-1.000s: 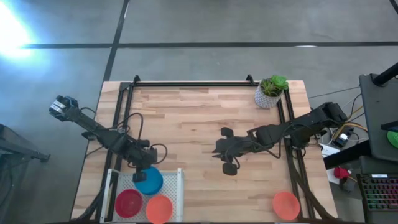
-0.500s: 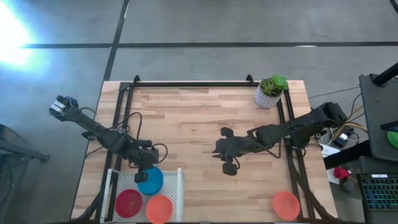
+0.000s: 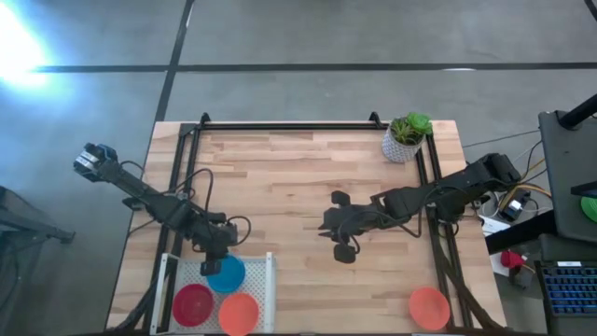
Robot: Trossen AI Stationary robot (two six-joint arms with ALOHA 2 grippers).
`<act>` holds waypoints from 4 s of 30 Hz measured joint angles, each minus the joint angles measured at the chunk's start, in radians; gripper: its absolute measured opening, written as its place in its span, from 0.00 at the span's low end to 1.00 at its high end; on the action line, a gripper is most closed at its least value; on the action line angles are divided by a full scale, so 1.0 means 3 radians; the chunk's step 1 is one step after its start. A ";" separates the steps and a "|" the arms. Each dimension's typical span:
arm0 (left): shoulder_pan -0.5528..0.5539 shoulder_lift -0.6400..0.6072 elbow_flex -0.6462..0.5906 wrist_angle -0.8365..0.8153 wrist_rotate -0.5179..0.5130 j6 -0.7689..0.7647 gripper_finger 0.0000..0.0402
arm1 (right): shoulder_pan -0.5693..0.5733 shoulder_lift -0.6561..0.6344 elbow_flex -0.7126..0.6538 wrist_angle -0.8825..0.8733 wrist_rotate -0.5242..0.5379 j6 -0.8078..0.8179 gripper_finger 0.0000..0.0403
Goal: Pick & Place Mini bowls
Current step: Stack the blue bowl on top of the blue bowl on the shelf, then stack the orange bowl on top of the orange bowl on the shelf
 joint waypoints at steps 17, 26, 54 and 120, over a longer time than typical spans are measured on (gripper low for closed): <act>0.0001 -0.0003 0.0306 -0.0074 0.0442 0.0391 0.19 | 0.0000 0.0000 0.0000 0.0001 0.0000 0.0002 0.19; 0.0000 -0.0003 0.0377 -0.0075 0.0258 0.0753 0.19 | 0.0000 0.0000 0.0000 0.0000 0.0000 0.0000 0.16; -0.0097 0.0005 0.0010 0.0051 0.0098 0.0949 0.00 | 0.0000 0.0000 0.0000 -0.0018 -0.0002 0.0018 0.16; -0.0169 -0.0003 0.0496 0.1071 -0.3097 0.2194 0.00 | 0.2190 0.0300 -0.0492 -0.1063 -0.1193 0.6889 0.16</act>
